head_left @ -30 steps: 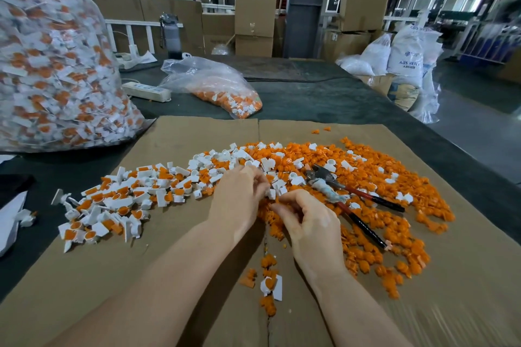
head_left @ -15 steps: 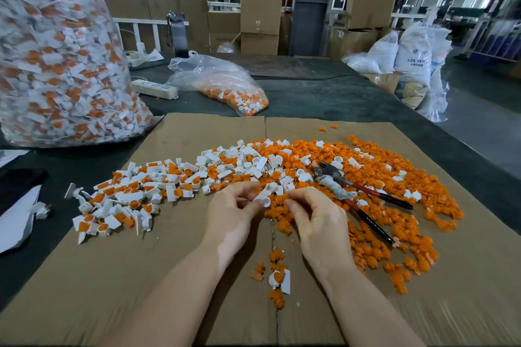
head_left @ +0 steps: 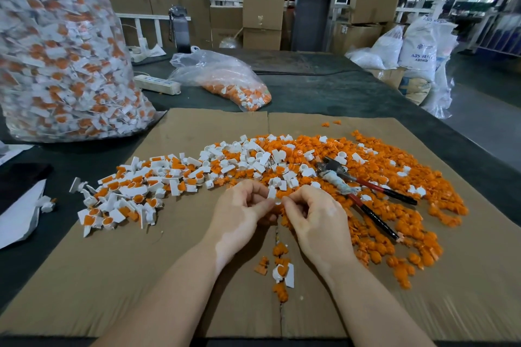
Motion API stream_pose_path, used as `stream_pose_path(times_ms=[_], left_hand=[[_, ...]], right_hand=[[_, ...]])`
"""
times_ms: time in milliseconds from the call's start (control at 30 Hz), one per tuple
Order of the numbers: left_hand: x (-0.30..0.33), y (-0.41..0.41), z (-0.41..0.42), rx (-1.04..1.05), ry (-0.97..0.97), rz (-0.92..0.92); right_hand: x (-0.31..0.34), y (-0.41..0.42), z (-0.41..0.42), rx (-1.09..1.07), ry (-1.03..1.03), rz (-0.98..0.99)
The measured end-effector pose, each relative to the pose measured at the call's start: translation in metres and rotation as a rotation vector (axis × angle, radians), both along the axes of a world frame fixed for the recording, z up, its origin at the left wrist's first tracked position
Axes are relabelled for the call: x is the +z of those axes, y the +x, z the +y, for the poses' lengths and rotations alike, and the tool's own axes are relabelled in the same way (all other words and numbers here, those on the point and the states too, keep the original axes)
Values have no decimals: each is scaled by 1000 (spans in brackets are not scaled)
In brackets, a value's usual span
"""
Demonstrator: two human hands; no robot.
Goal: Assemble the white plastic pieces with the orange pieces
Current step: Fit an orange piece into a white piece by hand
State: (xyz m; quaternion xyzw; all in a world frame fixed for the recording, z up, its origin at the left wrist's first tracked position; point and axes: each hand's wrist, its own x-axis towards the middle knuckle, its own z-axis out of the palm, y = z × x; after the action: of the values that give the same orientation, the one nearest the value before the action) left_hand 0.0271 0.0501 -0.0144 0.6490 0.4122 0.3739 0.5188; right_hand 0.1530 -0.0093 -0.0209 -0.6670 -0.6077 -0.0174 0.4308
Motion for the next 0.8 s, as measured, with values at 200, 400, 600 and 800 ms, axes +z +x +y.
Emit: stream_pose_path(times_ms=[200, 400, 600, 800], left_hand=[[-1, 0, 0, 27, -16, -63], [-3, 1, -2, -22, 78, 30], [-4, 1, -4, -39, 191, 85], [-4, -2, 0, -48, -34, -176]], right_hand=[[-1, 0, 0, 4, -13, -14], [-3, -1, 2, -1, -27, -27], [-3, 0, 2, 36, -47, -12], [-1, 1, 1, 81, 26, 125]])
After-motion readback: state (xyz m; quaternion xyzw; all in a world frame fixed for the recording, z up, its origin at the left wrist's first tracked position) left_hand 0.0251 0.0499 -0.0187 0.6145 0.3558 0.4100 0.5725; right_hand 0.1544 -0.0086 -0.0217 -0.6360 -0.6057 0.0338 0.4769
